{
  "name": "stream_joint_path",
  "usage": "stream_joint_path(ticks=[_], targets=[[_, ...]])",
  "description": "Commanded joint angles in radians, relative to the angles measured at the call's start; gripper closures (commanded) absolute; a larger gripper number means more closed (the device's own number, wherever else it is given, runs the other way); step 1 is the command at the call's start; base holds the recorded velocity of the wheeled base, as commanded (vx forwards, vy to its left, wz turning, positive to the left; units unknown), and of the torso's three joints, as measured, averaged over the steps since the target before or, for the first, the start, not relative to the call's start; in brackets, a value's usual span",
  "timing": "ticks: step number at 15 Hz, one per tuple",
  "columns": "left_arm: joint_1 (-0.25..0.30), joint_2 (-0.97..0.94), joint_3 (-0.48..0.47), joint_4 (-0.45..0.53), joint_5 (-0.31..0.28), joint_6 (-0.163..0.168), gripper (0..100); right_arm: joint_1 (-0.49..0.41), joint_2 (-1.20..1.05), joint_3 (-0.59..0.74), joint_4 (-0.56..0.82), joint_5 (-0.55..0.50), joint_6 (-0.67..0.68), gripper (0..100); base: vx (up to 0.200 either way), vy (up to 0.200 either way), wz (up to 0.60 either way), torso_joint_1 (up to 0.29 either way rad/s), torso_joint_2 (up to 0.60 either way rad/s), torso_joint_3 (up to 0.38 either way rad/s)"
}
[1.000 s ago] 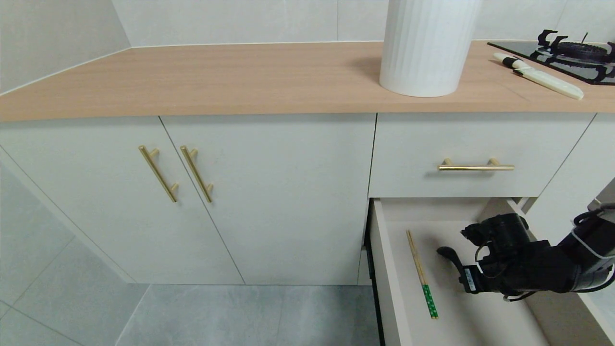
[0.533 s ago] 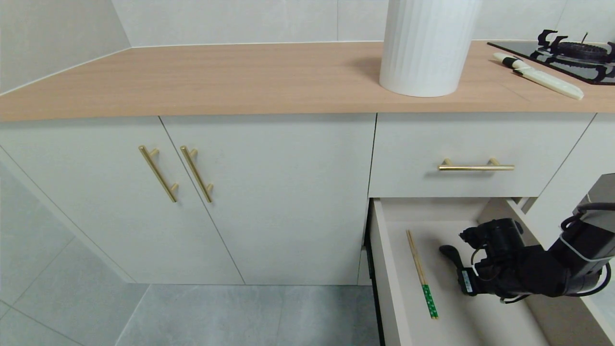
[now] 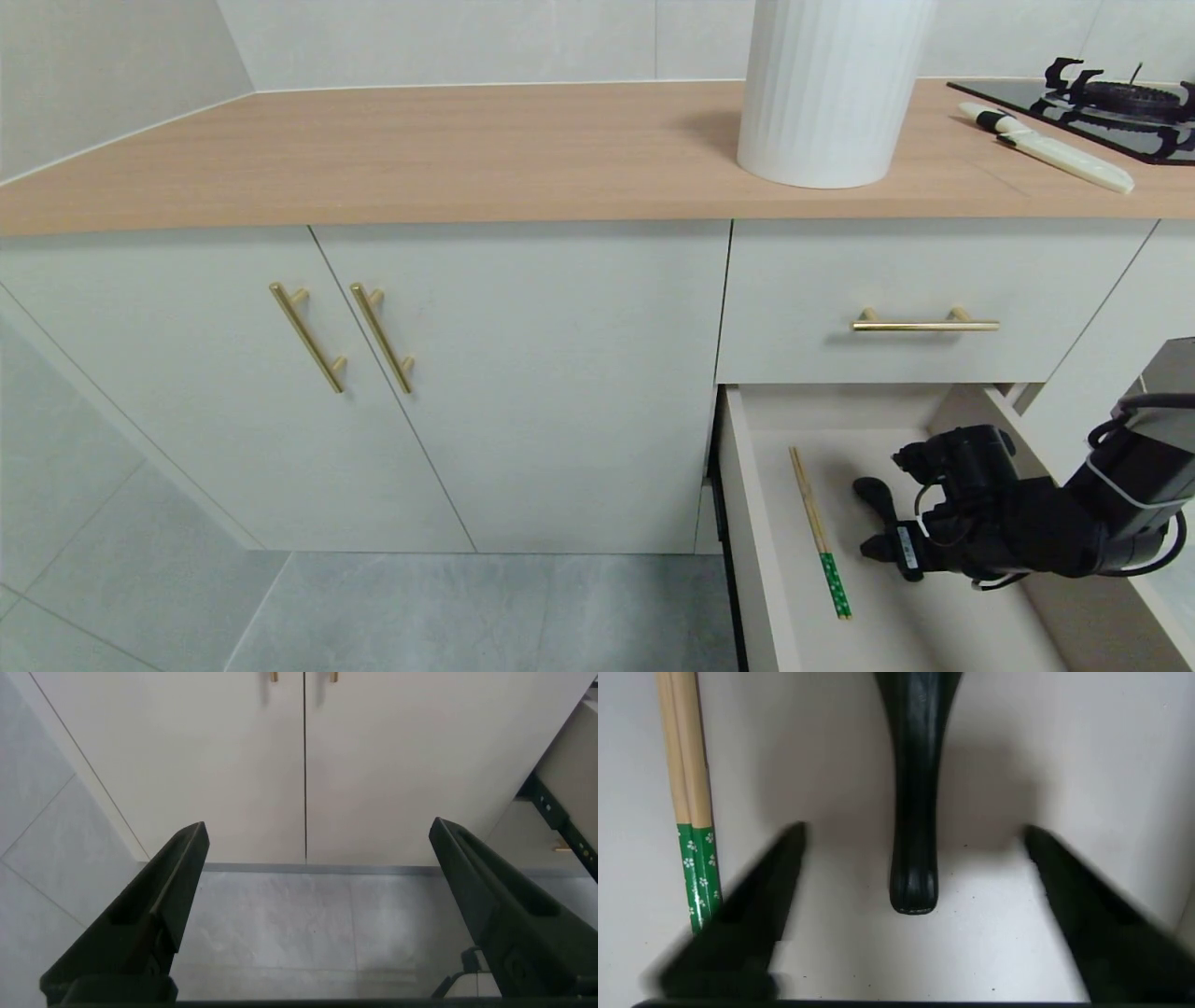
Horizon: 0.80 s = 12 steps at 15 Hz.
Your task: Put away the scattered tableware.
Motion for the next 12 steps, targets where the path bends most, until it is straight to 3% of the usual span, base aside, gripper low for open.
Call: stream_joint_path(ticks=[1, 5, 12], targets=[[0.000, 0.000, 0.000, 0.000, 0.001, 0.000, 0, 0.000, -0.022, 0.002, -0.001, -0.006, 0.000, 0, 0.000, 0.000, 0.00, 0.000, 0.00, 0.000], [0.000, 0.000, 0.000, 0.000, 0.001, 0.000, 0, 0.080, -0.325, 0.095, 0.019, -0.087, -0.004, 0, 0.000, 0.000, 0.00, 0.000, 0.00, 0.000], [0.000, 0.000, 0.000, 0.000, 0.001, 0.000, 0, 0.088, -0.691, 0.187, 0.249, -0.081, -0.001, 0, 0.000, 0.000, 0.00, 0.000, 0.00, 0.000]])
